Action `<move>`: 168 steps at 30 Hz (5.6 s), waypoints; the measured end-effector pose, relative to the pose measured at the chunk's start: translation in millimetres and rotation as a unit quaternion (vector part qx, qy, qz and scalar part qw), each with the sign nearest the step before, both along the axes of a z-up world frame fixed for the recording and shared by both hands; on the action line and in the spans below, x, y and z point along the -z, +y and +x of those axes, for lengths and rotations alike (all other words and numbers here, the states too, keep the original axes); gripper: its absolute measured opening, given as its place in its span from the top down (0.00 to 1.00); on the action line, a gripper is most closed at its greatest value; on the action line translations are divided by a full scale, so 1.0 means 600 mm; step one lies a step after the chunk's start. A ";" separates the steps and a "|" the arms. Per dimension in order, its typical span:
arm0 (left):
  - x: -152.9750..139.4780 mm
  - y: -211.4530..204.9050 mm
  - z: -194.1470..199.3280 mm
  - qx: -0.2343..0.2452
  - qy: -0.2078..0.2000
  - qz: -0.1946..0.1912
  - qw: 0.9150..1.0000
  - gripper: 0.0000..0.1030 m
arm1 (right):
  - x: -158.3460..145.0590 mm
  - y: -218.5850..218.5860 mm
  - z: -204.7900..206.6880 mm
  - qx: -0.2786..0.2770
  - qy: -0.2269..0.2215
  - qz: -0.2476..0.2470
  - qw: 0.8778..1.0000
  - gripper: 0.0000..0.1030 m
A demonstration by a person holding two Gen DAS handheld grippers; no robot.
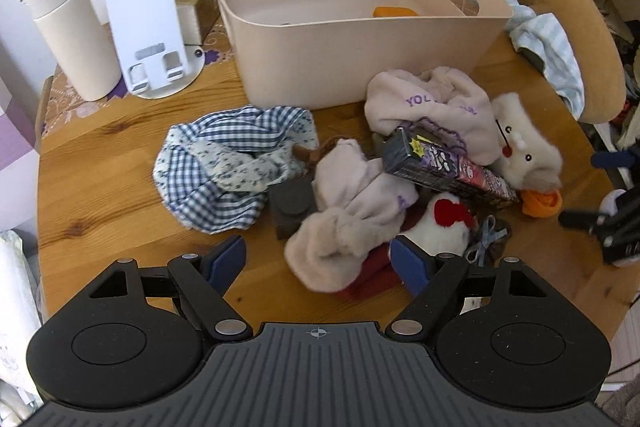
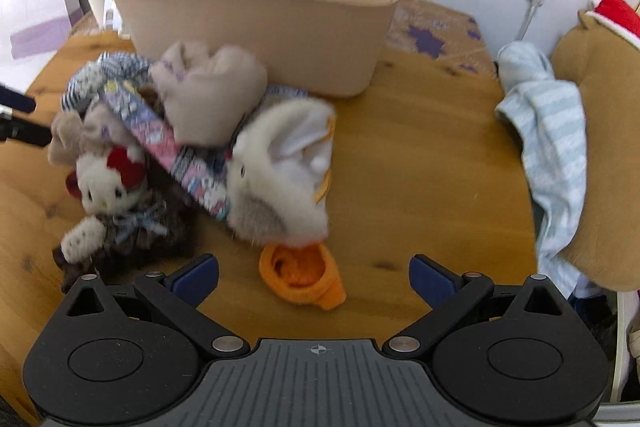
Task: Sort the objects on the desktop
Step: 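Grasp the beige fuzzy sock with the left gripper while the right gripper grasps the orange cap, then lift the sock and cap over the beige basket and open both grippers, then withdraw both open grippers from the basket back toward the pile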
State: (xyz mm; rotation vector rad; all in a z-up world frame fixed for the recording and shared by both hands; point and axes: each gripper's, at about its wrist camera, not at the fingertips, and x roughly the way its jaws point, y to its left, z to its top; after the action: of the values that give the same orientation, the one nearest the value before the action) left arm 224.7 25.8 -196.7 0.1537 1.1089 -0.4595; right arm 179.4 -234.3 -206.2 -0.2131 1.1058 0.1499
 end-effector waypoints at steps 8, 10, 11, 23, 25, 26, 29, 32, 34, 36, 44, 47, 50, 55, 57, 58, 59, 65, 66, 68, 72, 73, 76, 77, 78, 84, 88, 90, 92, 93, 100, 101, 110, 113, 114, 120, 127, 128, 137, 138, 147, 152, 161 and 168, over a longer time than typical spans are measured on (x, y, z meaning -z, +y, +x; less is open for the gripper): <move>0.028 -0.035 0.012 -0.013 0.005 0.004 1.000 0.22 | 0.029 -0.003 0.007 0.015 0.009 0.005 1.000 0.00; 0.034 -0.040 0.020 -0.028 0.010 -0.006 1.000 0.22 | 0.031 -0.007 0.015 0.021 0.007 0.007 1.000 0.04; 0.037 -0.043 0.025 -0.036 0.014 -0.011 0.999 0.22 | 0.033 -0.009 0.019 0.025 0.008 0.010 1.000 0.08; 0.041 -0.070 0.038 -0.113 0.045 -0.026 0.992 0.23 | 0.055 -0.021 0.029 0.018 0.023 0.017 0.999 0.27; 0.044 -0.078 0.031 -0.101 0.042 -0.009 0.994 0.26 | 0.055 -0.023 0.029 0.016 0.024 0.020 0.999 0.30; 0.045 -0.080 0.029 -0.096 0.041 -0.003 0.995 0.28 | 0.056 -0.023 0.029 0.012 0.025 0.022 0.999 0.33; 0.053 -0.082 0.024 -0.087 0.043 0.004 0.995 0.36 | 0.059 -0.017 0.030 -0.011 0.030 0.015 0.999 0.45; 0.057 -0.075 0.027 -0.099 0.051 -0.008 0.994 0.40 | 0.057 -0.017 0.029 -0.015 0.028 0.021 0.999 0.51; 0.056 -0.069 0.030 -0.111 0.053 -0.021 0.992 0.43 | 0.057 -0.018 0.032 -0.017 0.029 0.030 0.999 0.61; 0.055 -0.065 0.033 -0.118 0.055 -0.031 0.991 0.50 | 0.056 -0.018 0.033 -0.024 0.028 0.035 0.999 0.72; 0.051 -0.056 0.030 -0.102 0.057 -0.053 0.992 0.71 | 0.052 -0.018 0.027 -0.029 0.024 0.052 0.998 0.85; 0.049 -0.046 0.026 -0.105 0.060 -0.064 0.991 0.76 | 0.045 -0.021 0.013 -0.029 0.021 0.056 0.998 0.85; 0.045 -0.036 0.018 -0.105 0.061 -0.073 0.990 0.79 | 0.038 -0.020 0.008 -0.028 0.015 0.055 0.998 0.85; 0.034 -0.019 0.002 -0.099 0.054 -0.083 0.990 0.80 | 0.015 -0.032 0.001 -0.016 -0.005 0.053 0.998 0.85; 0.029 -0.012 -0.002 -0.098 0.050 -0.087 0.990 0.80 | 0.002 -0.038 -0.003 -0.010 -0.016 0.053 0.998 0.85; 0.025 -0.009 -0.005 -0.097 0.048 -0.090 0.990 0.80 | -0.006 -0.040 -0.005 -0.008 -0.022 0.052 0.998 0.85; 0.019 -0.004 -0.009 -0.098 0.044 -0.094 0.990 0.80 | -0.010 -0.043 -0.003 -0.006 -0.026 0.051 0.998 0.85; -0.021 0.028 -0.026 -0.102 0.015 -0.112 0.988 0.81 | -0.058 -0.051 -0.010 0.006 -0.065 0.047 0.997 0.85; -0.029 0.036 -0.028 -0.103 0.009 -0.115 0.988 0.81 | -0.065 -0.050 -0.011 0.007 -0.071 0.047 0.996 0.85; -0.045 0.049 -0.029 -0.103 -0.002 -0.119 0.988 0.80 | -0.083 -0.052 -0.012 0.006 -0.084 0.046 0.995 0.85; -0.080 0.076 -0.028 -0.102 -0.034 -0.114 0.988 0.81 | -0.109 -0.049 -0.006 -0.003 -0.105 0.036 0.994 0.85; -0.089 0.084 -0.027 -0.102 -0.041 -0.115 0.987 0.81 | -0.115 -0.049 -0.004 -0.004 -0.109 0.034 0.993 0.85; -0.112 0.102 -0.022 -0.106 -0.060 -0.120 0.985 0.80 | -0.135 -0.048 0.005 -0.005 -0.124 0.035 0.992 0.85; -0.119 0.107 -0.020 -0.107 -0.065 -0.121 0.985 0.81 | -0.141 -0.048 0.008 -0.007 -0.128 0.034 0.991 0.85; -0.125 0.109 -0.019 -0.108 -0.071 -0.121 0.984 0.80 | -0.148 -0.046 0.011 -0.009 -0.134 0.033 0.990 0.85; -0.161 0.121 -0.001 -0.110 -0.095 -0.125 0.981 0.81 | -0.194 -0.040 0.029 -0.024 -0.167 0.027 0.985 0.85; -0.185 0.120 0.017 -0.109 -0.113 -0.131 0.979 0.80 | -0.219 -0.041 0.047 -0.021 -0.188 0.033 0.981 0.85; -0.200 0.116 0.033 -0.106 -0.123 -0.132 0.978 0.80 | -0.231 -0.041 0.059 -0.019 -0.197 0.035 0.980 0.85; -0.213 0.111 0.048 -0.102 -0.134 -0.134 0.977 0.80 | -0.241 -0.040 0.071 -0.019 -0.205 0.034 0.978 0.85; -0.221 0.107 0.057 -0.100 -0.140 -0.134 0.976 0.80 | -0.244 -0.039 0.076 -0.020 -0.208 0.035 0.977 0.85; -0.248 0.075 0.106 -0.090 -0.162 -0.137 0.973 0.80 | -0.258 -0.026 0.121 -0.029 -0.221 0.040 0.974 0.85; -0.248 0.068 0.113 -0.089 -0.163 -0.136 0.973 0.80 | -0.257 -0.024 0.128 -0.030 -0.222 0.042 0.974 0.85; -0.226 0.001 0.166 -0.076 -0.144 -0.125 0.979 0.80 | -0.231 -0.008 0.196 -0.026 -0.213 0.082 0.973 0.85; -0.210 -0.024 0.185 -0.076 -0.135 -0.119 0.981 0.80 | -0.217 -0.002 0.222 -0.020 -0.201 0.102 0.974 0.85; -0.204 -0.031 0.191 -0.077 -0.130 -0.119 0.981 0.80 | -0.213 0.000 0.230 -0.019 -0.198 0.108 0.974 0.85; -0.171 -0.071 0.221 -0.071 -0.106 -0.107 0.986 0.80 | -0.187 0.018 0.270 -0.032 -0.174 0.120 0.977 0.85; -0.118 -0.107 0.242 -0.058 -0.070 -0.088 0.992 0.80 | -0.139 0.038 0.307 -0.066 -0.139 0.095 0.983 0.85; -0.111 -0.111 0.244 -0.056 -0.066 -0.084 0.993 0.80 | -0.132 0.038 0.311 -0.065 -0.135 0.096 0.984 0.85; -0.057 -0.142 0.249 -0.034 -0.044 -0.049 0.997 0.80 | -0.084 0.061 0.326 -0.097 -0.095 0.061 0.989 0.85; -0.051 -0.144 0.249 -0.034 -0.040 -0.048 0.998 0.80 | -0.082 0.062 0.331 -0.094 -0.091 0.064 0.989 0.85; -0.050 -0.150 0.245 -0.015 -0.034 -0.046 0.998 0.41 | -0.062 0.086 0.331 -0.101 -0.059 0.028 0.993 0.58; -0.080 -0.132 0.233 -0.025 -0.048 -0.052 0.997 0.30 | -0.083 0.088 0.308 -0.087 -0.074 0.022 0.993 0.32; -0.128 -0.062 0.179 -0.048 -0.087 -0.043 0.994 0.24 | -0.140 0.093 0.243 -0.100 -0.125 0.015 0.987 0.08; -0.130 0.024 0.137 -0.076 -0.080 -0.061 0.992 0.24 | -0.154 0.085 0.189 -0.098 -0.138 0.010 0.985 0.00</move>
State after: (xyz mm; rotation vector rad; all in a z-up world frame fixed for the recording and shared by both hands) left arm 306.9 40.1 -118.5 -0.0011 0.9257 -0.3706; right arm 292.5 -183.4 -113.8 -0.3159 0.8052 0.2978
